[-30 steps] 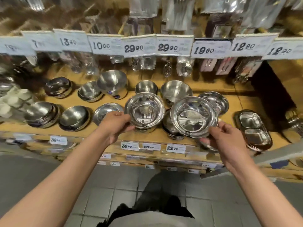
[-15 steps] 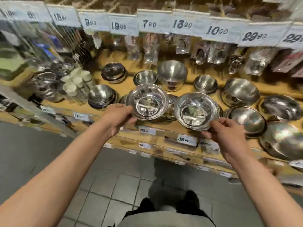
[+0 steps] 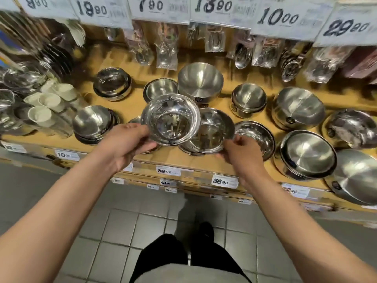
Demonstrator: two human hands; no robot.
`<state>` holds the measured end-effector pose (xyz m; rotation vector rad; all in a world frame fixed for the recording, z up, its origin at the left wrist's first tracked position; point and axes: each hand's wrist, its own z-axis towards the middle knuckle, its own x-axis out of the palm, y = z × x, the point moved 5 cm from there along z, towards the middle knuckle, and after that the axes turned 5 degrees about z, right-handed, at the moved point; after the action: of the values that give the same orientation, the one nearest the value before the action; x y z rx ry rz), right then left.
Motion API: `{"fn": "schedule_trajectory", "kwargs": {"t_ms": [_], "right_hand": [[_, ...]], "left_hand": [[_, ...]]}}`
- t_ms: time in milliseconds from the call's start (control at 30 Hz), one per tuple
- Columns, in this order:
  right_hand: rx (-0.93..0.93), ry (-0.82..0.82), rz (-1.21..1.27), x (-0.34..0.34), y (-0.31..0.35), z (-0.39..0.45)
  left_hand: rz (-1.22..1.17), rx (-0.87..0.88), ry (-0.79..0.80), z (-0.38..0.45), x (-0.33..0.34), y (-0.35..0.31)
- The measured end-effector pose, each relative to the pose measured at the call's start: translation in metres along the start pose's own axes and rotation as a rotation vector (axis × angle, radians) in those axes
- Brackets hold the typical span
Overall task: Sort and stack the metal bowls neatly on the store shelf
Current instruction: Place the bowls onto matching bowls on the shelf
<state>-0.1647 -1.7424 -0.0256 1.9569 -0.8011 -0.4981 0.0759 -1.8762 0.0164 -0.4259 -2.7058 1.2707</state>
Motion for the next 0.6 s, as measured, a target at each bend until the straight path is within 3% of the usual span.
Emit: {"fn": "schedule_trajectory", "kwargs": {"t_ms": [300,600], "right_hand": [[-0.010,-0.072,-0.187,0.038,-0.011,0.027],[-0.135,-0.210,-0.512,0.039,-0.010,0.022]], "left_hand": [[0.109,0.002,0.064,0.037,0.018,-0.019],[0.130,-0.066,0.116,0.059,0.025,-0.014]]}}
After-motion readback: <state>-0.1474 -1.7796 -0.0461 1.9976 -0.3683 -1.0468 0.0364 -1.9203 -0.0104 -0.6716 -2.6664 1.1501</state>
